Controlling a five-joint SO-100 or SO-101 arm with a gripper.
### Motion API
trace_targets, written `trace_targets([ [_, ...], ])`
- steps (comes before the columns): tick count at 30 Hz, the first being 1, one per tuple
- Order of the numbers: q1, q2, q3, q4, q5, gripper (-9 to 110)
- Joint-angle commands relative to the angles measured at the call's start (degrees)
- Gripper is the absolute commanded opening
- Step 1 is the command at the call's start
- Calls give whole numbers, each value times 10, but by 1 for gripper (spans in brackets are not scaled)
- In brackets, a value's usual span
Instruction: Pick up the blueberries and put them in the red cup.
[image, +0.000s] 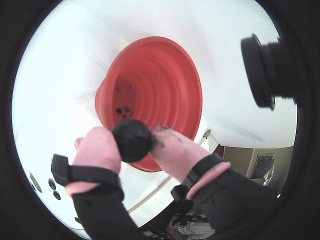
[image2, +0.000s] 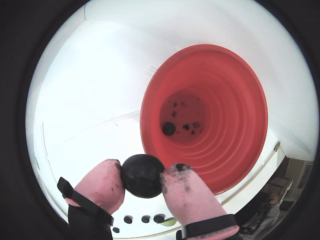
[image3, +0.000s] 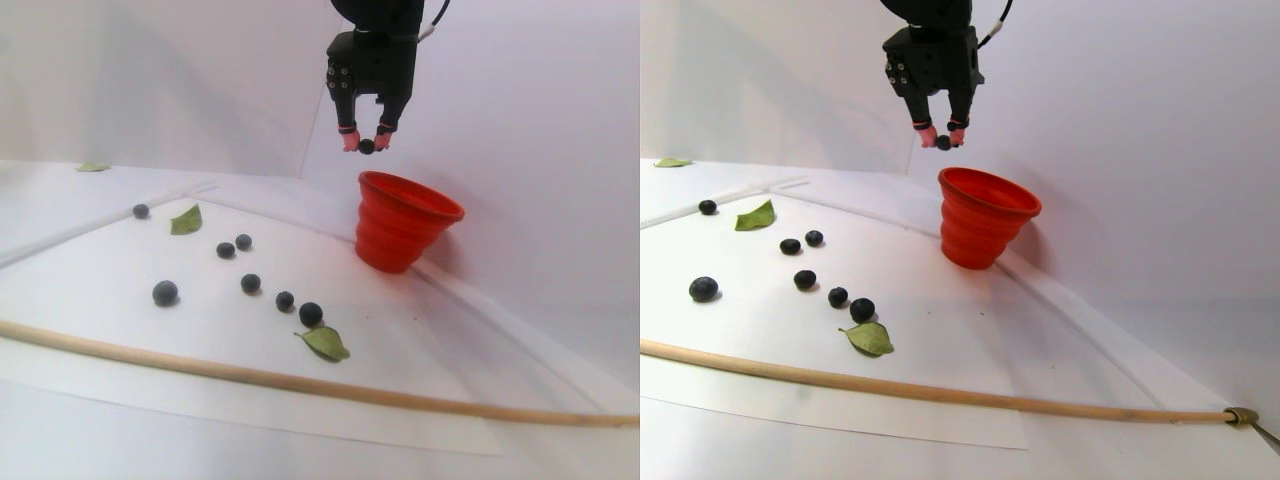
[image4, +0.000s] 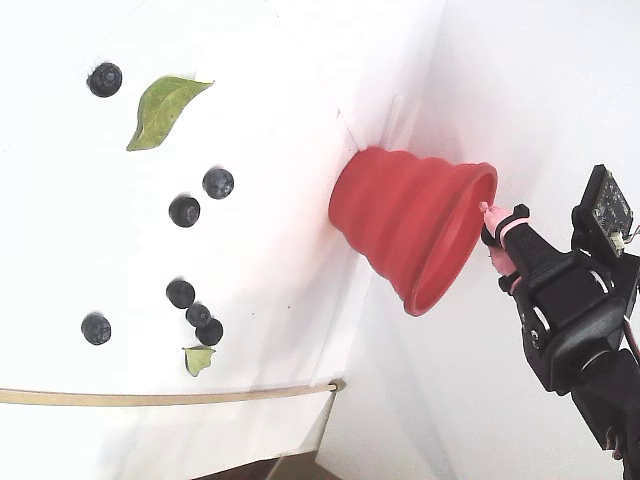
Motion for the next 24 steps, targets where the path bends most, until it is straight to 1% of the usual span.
trace_targets([
  [1,49,55,-40,0,-9,12],
  [15,97,-3,-72,-15,-30,13],
  [24,105,-18,-73,-32,-36,12],
])
